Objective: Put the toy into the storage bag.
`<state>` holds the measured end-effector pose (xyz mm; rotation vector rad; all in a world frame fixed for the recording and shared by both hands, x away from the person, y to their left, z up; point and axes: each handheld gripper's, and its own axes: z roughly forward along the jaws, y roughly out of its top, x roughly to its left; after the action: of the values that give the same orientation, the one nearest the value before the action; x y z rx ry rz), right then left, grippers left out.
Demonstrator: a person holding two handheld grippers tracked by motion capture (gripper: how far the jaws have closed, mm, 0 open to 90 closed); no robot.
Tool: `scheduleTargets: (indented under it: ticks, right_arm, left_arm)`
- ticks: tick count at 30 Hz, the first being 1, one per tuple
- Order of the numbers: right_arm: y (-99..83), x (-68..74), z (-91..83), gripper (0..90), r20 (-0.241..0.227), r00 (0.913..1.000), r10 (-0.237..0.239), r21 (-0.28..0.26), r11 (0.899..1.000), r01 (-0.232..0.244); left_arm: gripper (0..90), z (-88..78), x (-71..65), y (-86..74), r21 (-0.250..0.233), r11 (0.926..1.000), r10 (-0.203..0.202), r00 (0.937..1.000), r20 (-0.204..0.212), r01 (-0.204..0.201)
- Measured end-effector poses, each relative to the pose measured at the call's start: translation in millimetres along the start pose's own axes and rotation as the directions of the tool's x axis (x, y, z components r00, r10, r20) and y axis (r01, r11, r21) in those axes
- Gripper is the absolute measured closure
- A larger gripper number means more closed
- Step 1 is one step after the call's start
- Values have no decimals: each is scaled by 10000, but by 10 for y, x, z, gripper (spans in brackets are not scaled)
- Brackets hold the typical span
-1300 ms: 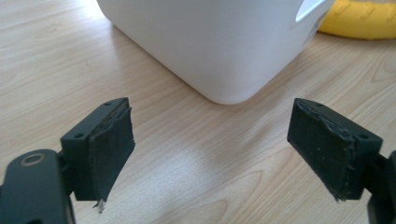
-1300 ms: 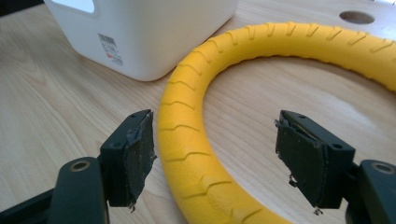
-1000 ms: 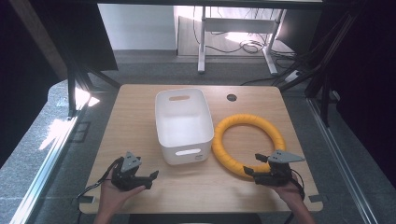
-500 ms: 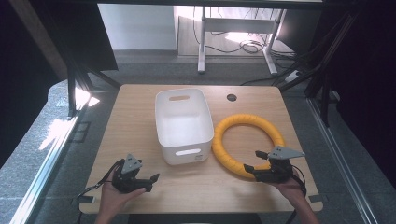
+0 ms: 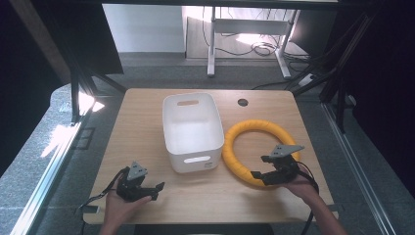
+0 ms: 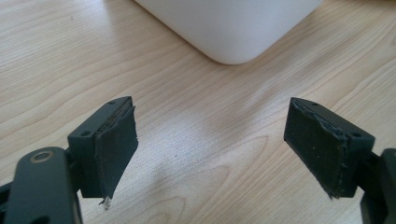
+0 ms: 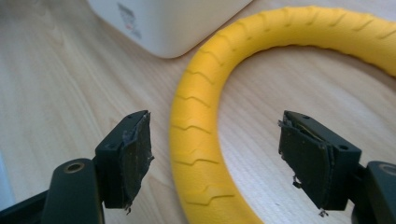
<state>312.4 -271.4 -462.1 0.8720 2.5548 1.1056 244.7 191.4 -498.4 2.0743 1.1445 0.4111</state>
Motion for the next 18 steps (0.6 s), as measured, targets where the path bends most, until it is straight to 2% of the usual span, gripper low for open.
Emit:
scheduleTargets:
  ticks: [3,5,8,9,10,11,15,16,17,18]
  right_arm:
    - [25,6,22,259,-193,9998,-69,231,9997,74]
    - [74,14,74,257,-475,9985,-281,797,9963,319]
    - [93,15,110,256,-655,9971,-382,1104,9929,453]
    - [106,18,162,256,-812,9955,-486,1517,9866,605]
    - [108,18,179,256,-846,9951,-503,1678,9837,640]
    - [108,18,179,256,-846,9951,-503,1678,9837,640]
    - [79,-1,292,260,-937,9941,-546,2364,9687,755]
    - [79,-1,292,260,-937,9941,-546,2364,9687,755]
    - [68,1,328,264,-972,9935,-590,2604,9620,826]
    - [68,1,328,264,-972,9935,-590,2604,9620,826]
  left_arm:
    - [175,-4,7,-2,-116,9999,-100,9999,106,101]
    - [177,15,2,-6,-12,10000,-33,9999,100,33]
    - [177,28,-8,-4,-24,10000,-4,9998,218,5]
    - [178,27,-21,2,-10,10000,41,9998,215,-41]
    - [178,26,-32,5,-23,10000,74,9997,239,-73]
    - [178,26,-32,5,-23,10000,74,9997,239,-73]
    - [178,29,-78,19,-100,9998,175,9986,490,-170]
    - [178,29,-78,19,-100,9998,175,9986,490,-170]
    - [179,45,-85,15,16,9997,259,9991,345,-259]
    - [178,45,-85,15,16,9997,259,9991,345,-259]
